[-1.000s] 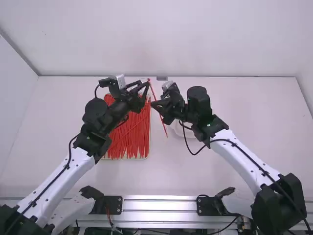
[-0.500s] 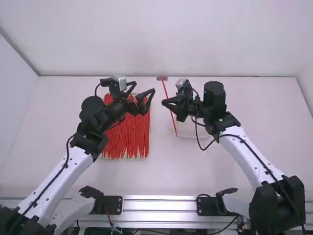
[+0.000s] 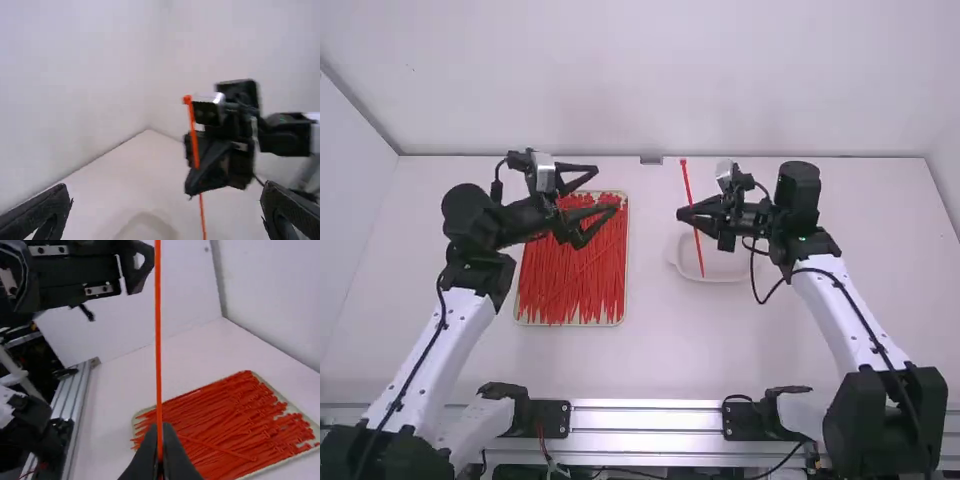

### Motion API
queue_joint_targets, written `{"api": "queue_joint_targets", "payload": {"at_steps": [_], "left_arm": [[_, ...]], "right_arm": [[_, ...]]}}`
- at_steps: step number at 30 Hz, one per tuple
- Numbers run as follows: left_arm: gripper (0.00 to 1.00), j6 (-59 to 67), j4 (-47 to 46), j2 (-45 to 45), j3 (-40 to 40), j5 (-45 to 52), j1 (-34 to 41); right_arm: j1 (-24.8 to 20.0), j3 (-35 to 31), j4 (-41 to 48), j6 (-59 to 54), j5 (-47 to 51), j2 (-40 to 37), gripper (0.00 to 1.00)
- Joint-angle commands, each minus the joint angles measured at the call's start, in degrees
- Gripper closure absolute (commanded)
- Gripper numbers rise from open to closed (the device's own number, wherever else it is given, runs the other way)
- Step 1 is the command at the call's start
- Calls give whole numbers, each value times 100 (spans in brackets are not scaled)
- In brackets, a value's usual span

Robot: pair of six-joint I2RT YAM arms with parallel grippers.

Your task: Fasten the cable tie

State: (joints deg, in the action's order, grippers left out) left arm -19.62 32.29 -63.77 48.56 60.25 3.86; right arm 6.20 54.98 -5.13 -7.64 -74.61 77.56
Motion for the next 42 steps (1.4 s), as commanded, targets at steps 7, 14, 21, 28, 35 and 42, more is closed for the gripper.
{"api": "queue_joint_targets", "payload": {"at_steps": [7, 14, 21, 28, 35, 42], "left_arm": [[1, -769, 1073, -710, 568, 1858, 20], [1, -1322, 1379, -1495, 1397, 2308, 116], [15, -1259, 1368, -2083, 2238, 2745, 560], [48, -1147, 1360, -2142, 2413, 2581, 741], [70, -1231, 1357, -2142, 2413, 2170, 745], [75, -1244, 1357, -2142, 2413, 1965, 745]], "right_arm": [[157, -44, -33, -597, -809, -7, 100], [448, -44, -450, -588, -809, -7, 100], [734, -44, -1392, 155, -560, -7, 100], [807, -44, -2197, 800, -424, -7, 100], [925, -44, -2581, 1198, 153, -4, 100], [1220, -44, -2623, 1196, 785, -2, 100]]}}
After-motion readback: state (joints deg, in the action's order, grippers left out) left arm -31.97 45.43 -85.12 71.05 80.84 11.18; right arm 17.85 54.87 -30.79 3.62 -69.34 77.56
